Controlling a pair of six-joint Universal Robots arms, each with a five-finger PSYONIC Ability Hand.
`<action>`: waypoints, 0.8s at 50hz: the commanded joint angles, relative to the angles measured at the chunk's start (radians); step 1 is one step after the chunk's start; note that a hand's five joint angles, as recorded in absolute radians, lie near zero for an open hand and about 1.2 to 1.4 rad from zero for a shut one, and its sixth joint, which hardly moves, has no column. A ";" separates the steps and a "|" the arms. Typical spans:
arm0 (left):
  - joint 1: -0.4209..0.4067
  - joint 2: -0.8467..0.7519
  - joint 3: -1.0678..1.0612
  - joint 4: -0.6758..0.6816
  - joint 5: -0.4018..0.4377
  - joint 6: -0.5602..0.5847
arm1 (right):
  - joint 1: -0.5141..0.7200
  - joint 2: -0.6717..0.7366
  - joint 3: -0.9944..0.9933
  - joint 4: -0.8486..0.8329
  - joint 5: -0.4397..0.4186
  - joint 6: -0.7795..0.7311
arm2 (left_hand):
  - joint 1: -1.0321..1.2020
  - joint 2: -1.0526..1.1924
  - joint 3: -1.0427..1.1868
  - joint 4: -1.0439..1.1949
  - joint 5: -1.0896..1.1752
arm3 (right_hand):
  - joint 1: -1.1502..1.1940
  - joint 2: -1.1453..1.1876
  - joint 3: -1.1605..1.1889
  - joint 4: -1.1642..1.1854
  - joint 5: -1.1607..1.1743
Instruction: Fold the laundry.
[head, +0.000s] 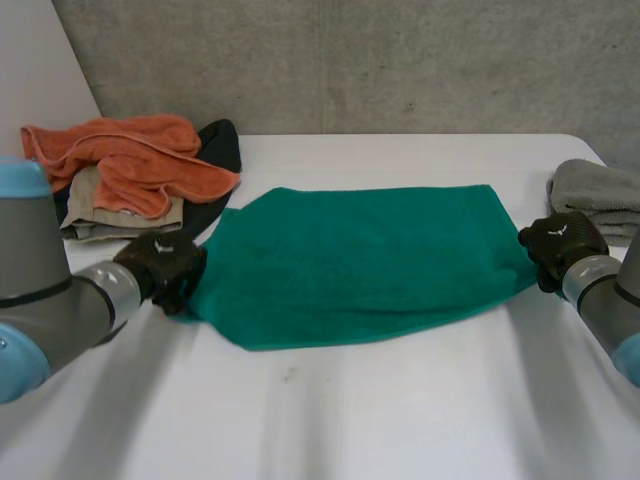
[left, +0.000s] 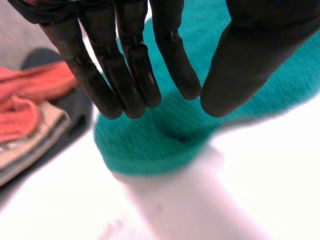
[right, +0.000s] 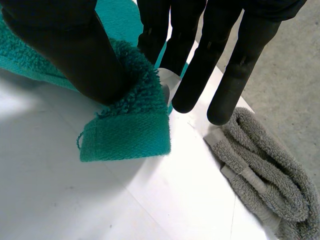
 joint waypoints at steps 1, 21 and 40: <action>0.004 -0.124 0.062 -0.064 -0.003 0.051 | 0.010 0.000 0.007 0.000 -0.001 -0.003 | -0.065 -0.067 -0.065 -0.067 -0.066 | 0.277 0.223 0.208 0.200 0.246; -0.114 -0.256 0.300 0.011 -0.058 -0.023 | 0.009 -0.020 0.031 -0.010 -0.004 -0.029 | -0.395 -0.397 -0.394 -0.396 -0.395 | 0.277 0.223 0.208 0.200 0.246; -0.191 -0.460 0.596 -0.035 -0.171 0.064 | 0.013 -0.012 0.036 -0.010 -0.013 -0.036 | -0.451 -0.453 -0.450 -0.452 -0.451 | 0.277 0.223 0.208 0.200 0.246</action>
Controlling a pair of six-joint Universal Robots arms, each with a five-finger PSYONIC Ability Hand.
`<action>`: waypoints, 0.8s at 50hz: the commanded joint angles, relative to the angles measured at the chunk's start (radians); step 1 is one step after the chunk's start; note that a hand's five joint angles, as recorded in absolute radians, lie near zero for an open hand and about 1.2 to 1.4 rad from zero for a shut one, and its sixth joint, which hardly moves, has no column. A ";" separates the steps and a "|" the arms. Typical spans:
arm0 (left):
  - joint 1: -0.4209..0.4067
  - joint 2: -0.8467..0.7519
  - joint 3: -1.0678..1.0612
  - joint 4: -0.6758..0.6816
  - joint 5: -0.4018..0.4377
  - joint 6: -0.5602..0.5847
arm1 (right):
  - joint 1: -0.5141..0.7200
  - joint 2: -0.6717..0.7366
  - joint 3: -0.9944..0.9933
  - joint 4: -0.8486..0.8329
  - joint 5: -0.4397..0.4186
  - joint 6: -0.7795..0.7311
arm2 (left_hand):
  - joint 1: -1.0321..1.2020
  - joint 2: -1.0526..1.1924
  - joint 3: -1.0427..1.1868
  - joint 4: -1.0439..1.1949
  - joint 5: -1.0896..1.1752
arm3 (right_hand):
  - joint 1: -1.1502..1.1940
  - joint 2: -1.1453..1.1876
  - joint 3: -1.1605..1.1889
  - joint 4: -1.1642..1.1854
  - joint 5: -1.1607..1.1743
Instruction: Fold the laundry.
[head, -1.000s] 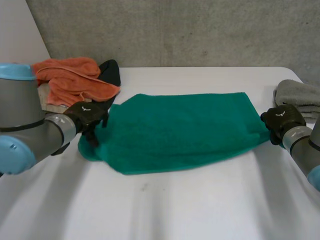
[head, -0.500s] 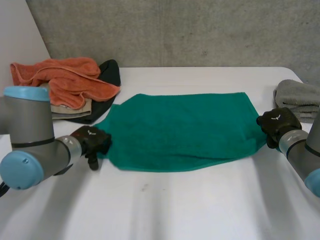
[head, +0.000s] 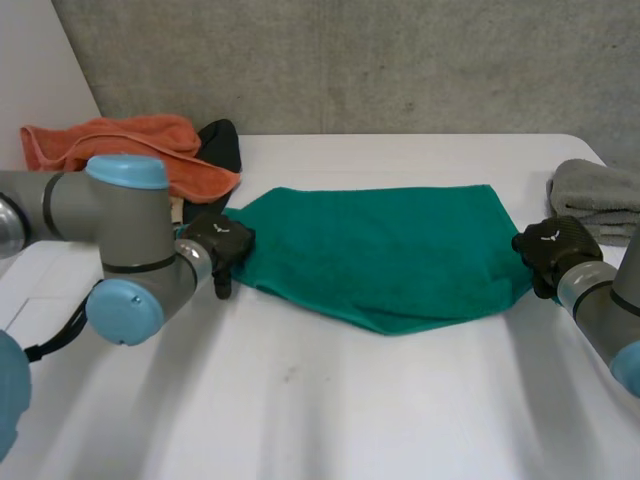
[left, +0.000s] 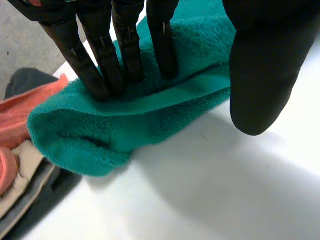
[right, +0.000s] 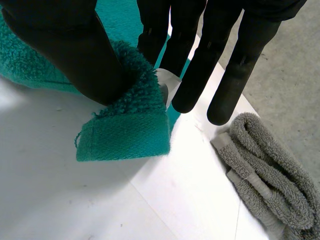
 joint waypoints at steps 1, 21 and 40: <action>-0.021 -0.061 0.097 -0.003 -0.021 0.043 | 0.001 0.001 0.004 0.000 -0.004 -0.004 | 0.054 0.066 0.054 0.074 0.076 | 0.277 0.223 0.208 0.200 0.246; -0.015 -0.121 0.196 0.028 -0.041 0.114 | -0.013 0.002 -0.012 0.005 -0.010 -0.005 | 0.867 0.879 0.867 0.887 0.889 | 0.277 0.223 0.208 0.200 0.246; 0.170 0.457 -0.424 -0.263 0.114 0.094 | -0.126 -0.185 -0.035 0.816 0.002 -0.546 | 0.867 0.879 0.867 0.887 0.889 | 0.277 0.223 0.208 0.200 0.246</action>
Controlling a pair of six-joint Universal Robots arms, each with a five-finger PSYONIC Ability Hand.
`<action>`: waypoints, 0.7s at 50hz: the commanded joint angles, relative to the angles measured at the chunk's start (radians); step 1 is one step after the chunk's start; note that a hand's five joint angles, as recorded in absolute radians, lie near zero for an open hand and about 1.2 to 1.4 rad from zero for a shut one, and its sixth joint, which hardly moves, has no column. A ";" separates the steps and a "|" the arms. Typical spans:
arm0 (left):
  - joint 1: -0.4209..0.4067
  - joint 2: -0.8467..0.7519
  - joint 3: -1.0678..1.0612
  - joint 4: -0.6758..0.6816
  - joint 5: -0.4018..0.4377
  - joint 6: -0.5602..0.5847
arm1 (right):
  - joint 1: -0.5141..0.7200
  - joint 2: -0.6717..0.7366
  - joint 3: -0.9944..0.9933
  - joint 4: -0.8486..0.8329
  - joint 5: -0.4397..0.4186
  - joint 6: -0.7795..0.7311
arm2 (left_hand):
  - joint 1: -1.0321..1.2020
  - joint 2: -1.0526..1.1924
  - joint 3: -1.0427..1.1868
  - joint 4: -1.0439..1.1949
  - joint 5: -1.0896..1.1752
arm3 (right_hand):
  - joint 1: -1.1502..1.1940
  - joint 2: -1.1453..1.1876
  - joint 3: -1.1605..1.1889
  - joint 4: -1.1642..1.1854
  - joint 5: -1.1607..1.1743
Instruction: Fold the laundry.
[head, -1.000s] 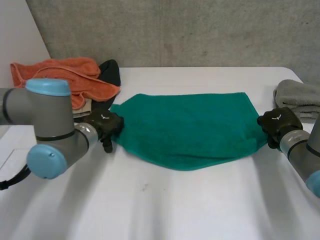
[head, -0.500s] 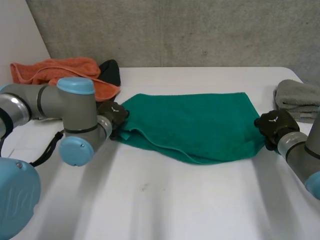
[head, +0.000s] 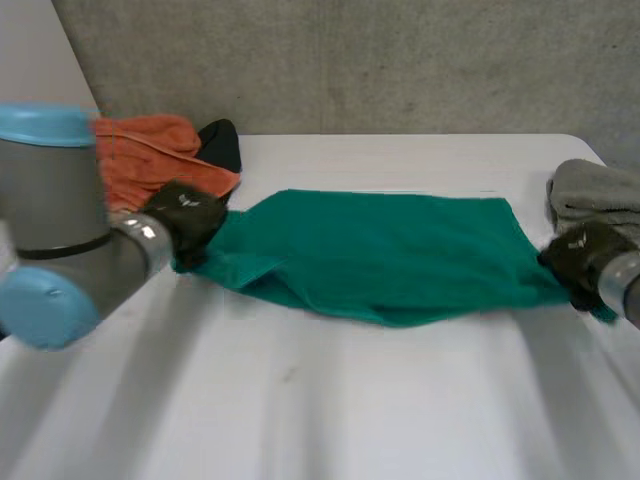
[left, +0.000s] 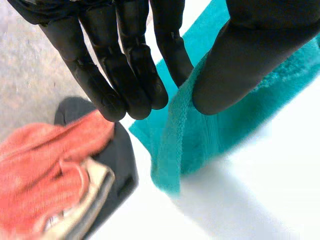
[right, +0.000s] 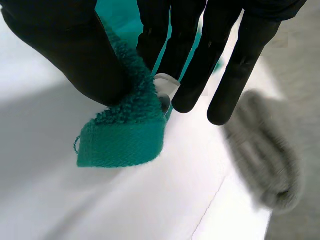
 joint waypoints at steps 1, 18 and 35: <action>0.150 0.125 -0.232 -0.262 0.115 0.079 | -0.068 -0.066 0.037 0.416 0.028 -0.355 | 0.251 0.203 0.212 0.202 0.229 | 0.277 0.223 0.208 0.200 0.246; 0.139 -0.155 0.191 -0.197 0.082 -0.034 | 0.056 0.088 -0.197 0.142 0.154 -0.268 | 0.251 0.203 0.212 0.202 0.229 | 0.277 0.223 0.208 0.200 0.246; 0.141 -0.023 0.598 0.303 -0.030 -0.521 | 0.067 0.002 -0.520 -0.571 0.185 0.223 | 0.251 0.203 0.212 0.202 0.229 | 0.277 0.223 0.208 0.200 0.246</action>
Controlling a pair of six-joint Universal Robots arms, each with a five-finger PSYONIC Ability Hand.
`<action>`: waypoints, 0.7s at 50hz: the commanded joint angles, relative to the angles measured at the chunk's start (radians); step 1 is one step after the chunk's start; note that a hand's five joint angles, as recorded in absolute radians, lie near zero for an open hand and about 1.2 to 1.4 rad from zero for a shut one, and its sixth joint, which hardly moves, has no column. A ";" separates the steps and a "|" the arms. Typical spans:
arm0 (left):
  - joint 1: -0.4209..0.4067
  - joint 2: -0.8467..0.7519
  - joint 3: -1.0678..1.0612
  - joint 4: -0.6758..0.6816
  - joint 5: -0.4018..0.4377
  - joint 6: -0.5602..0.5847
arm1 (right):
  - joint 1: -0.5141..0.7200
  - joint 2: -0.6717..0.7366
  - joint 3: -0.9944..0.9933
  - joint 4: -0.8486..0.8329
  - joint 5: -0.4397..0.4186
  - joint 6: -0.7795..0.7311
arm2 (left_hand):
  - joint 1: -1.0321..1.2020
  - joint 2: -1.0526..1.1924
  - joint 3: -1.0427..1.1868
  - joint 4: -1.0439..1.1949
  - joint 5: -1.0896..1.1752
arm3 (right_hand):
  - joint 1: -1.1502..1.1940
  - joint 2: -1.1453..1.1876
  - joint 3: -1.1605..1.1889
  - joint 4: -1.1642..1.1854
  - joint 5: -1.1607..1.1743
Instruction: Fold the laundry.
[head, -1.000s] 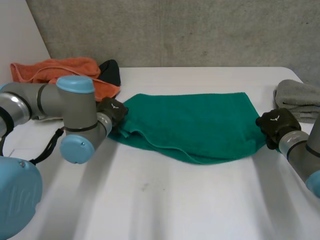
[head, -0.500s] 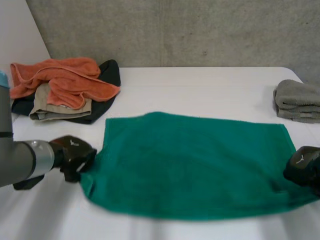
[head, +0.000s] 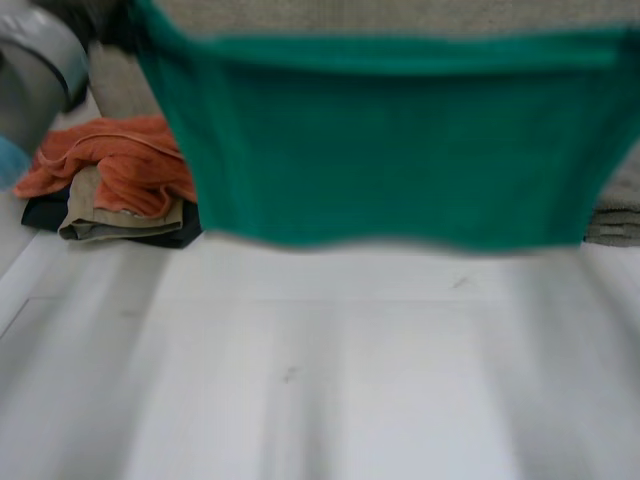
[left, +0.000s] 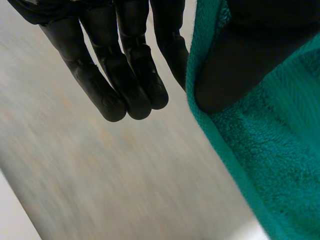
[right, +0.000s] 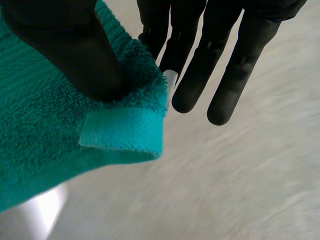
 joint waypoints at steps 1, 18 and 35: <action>0.028 0.022 -0.017 0.175 -0.079 -0.136 | 0.012 -0.045 0.073 -0.223 -0.039 0.072 | 0.251 0.203 0.211 0.201 0.229 | 0.278 0.223 0.208 0.199 0.246; 0.053 -0.055 -0.377 0.175 0.024 -0.093 | 0.065 0.155 0.168 0.056 -0.127 0.016 | 0.251 0.203 0.211 0.201 0.229 | 0.278 0.223 0.208 0.199 0.246; 0.094 0.092 -0.880 -0.184 0.006 0.163 | 0.011 0.058 0.411 0.619 -0.073 -0.193 | 0.251 0.203 0.211 0.201 0.229 | 0.278 0.223 0.208 0.199 0.246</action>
